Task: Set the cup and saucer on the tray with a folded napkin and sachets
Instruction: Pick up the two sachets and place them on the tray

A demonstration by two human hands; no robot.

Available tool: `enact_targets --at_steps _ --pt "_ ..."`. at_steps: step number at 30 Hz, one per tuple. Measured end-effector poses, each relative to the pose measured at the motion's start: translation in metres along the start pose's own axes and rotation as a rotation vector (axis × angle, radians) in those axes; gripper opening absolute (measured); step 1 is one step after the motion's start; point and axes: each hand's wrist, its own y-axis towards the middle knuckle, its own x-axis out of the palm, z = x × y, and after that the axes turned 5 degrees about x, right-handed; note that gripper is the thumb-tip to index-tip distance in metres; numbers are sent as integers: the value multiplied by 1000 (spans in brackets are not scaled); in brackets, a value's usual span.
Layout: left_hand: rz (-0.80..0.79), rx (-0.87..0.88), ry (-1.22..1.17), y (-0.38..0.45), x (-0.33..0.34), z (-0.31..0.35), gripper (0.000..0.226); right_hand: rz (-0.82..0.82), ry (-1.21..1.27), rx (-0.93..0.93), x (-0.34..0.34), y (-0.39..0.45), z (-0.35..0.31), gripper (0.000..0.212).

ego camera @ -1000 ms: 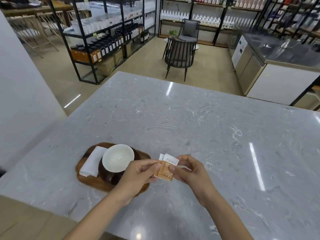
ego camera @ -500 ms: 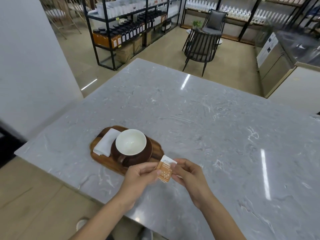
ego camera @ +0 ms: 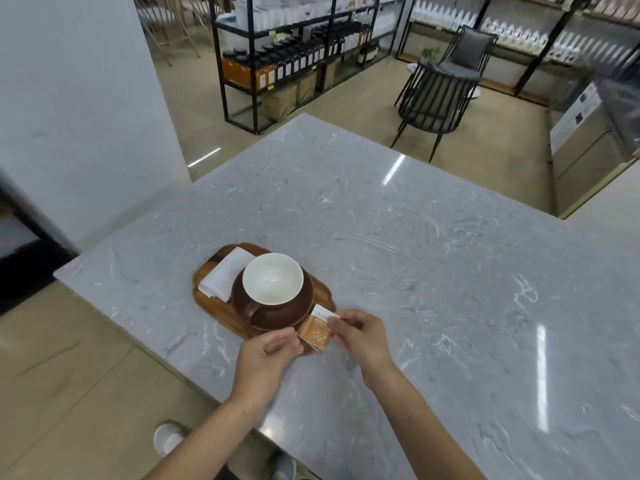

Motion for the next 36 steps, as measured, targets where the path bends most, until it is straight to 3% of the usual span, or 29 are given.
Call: enact_targets --at_steps 5,11,19,25,36 --pt "46 -125 -175 1 4 7 22 71 -177 -94 7 11 2 6" --pt "22 -186 -214 1 7 16 16 97 -314 -206 8 16 8 9" --pt "17 -206 -214 -4 14 13 19 141 -385 -259 9 18 7 8" --pt "83 -210 -208 -5 14 13 16 169 -419 -281 12 19 10 19" --pt "15 -213 -192 -6 11 17 16 190 -426 -285 16 17 12 16"
